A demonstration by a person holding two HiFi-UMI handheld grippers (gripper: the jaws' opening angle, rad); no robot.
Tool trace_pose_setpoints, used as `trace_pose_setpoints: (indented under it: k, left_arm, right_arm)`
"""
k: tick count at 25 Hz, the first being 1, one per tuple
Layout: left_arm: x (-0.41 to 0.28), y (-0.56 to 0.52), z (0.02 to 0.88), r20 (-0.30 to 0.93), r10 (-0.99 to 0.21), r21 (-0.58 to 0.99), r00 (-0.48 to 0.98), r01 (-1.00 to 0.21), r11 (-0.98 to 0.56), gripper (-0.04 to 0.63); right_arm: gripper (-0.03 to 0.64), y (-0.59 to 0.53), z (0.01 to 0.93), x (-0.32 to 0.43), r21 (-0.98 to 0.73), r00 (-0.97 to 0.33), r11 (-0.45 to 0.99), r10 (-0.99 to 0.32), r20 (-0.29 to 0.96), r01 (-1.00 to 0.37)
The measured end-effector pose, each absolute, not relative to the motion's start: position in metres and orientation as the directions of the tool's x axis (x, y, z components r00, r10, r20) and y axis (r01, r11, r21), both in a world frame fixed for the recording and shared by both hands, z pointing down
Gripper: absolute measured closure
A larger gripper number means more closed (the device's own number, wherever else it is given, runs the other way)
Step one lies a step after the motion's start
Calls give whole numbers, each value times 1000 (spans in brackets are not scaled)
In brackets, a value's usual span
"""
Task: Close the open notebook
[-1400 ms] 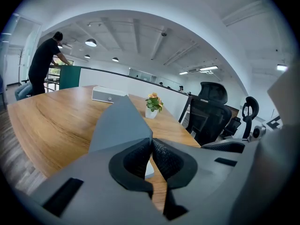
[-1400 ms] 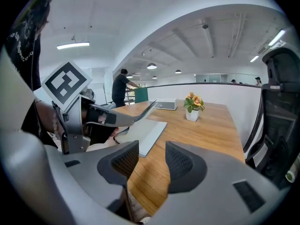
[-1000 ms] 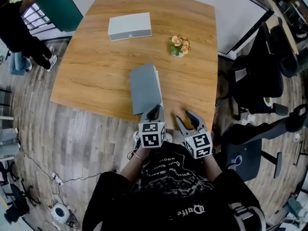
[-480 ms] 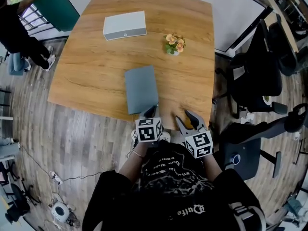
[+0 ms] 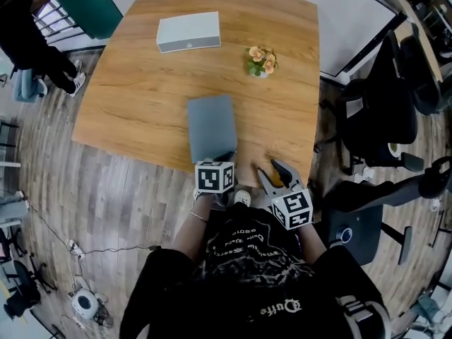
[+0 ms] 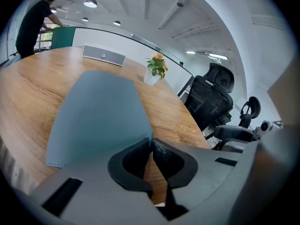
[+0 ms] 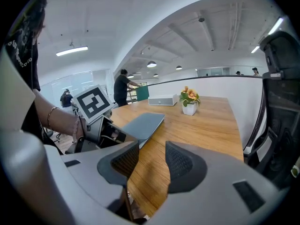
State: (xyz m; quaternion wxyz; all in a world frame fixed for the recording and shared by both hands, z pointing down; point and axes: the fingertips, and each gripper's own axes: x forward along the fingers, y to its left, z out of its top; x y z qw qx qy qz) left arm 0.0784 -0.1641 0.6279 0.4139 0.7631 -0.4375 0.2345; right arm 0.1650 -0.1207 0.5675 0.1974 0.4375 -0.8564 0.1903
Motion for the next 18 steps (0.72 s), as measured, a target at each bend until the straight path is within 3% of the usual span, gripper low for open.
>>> trace_pose_setpoints:
  k: [3, 9, 18]
  left_arm:
    - [81, -163, 625, 684, -479, 481, 550, -834, -271, 530]
    - [93, -154, 605, 585, -438, 606, 683, -726, -324, 349]
    - [66, -137, 581, 547, -508, 551, 665, -743, -380, 337]
  right_arm:
    - [431, -120, 566, 159, -157, -549, 553, -671, 499, -818]
    - [429, -121, 560, 149, -167, -561, 558, -672, 483, -813]
    - [425, -129, 546, 131, -187, -562, 540, -702, 438, -821]
